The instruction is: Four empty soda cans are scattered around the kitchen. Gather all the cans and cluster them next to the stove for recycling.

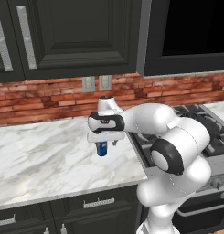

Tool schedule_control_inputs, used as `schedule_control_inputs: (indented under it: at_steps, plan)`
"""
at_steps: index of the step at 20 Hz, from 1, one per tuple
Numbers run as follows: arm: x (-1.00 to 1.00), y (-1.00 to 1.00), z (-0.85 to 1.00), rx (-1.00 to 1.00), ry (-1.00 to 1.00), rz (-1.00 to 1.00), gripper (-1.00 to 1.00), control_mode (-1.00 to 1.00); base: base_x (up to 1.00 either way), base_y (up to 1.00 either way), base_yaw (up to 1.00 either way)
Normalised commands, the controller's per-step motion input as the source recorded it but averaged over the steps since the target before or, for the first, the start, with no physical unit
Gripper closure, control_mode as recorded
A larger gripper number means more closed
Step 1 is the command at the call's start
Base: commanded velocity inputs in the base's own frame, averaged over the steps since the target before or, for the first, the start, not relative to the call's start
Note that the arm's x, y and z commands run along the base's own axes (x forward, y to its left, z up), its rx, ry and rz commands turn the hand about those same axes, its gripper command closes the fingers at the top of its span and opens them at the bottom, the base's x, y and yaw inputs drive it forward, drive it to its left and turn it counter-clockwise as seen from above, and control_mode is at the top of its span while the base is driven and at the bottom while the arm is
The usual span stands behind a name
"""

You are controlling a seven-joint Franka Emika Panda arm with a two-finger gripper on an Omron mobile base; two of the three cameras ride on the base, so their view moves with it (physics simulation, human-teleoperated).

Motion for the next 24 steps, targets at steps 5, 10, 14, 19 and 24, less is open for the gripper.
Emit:
schedule_control_inputs:
  at_steps: [5,10,14,19,24]
  plan:
    - [0.18,0.17,0.00,0.00,0.00,0.00,-1.00,-1.00,0.00,0.00,0.00]
    - [0.22,0.01,0.00,0.00,-0.02,0.00,-1.00,-1.00,0.00,0.00,0.00]
    - [0.14,0.00,0.00,0.00,-0.04,0.00,-1.00,-1.00,0.00,0.00,0.00]
    - [0.00,0.00,-0.08,0.00,-0.02,0.00,-1.00,-1.00,0.00,0.00,0.00]
    - [0.00,0.00,0.00,0.00,0.00,0.00,-1.00,-1.00,0.00,0.00,0.00]
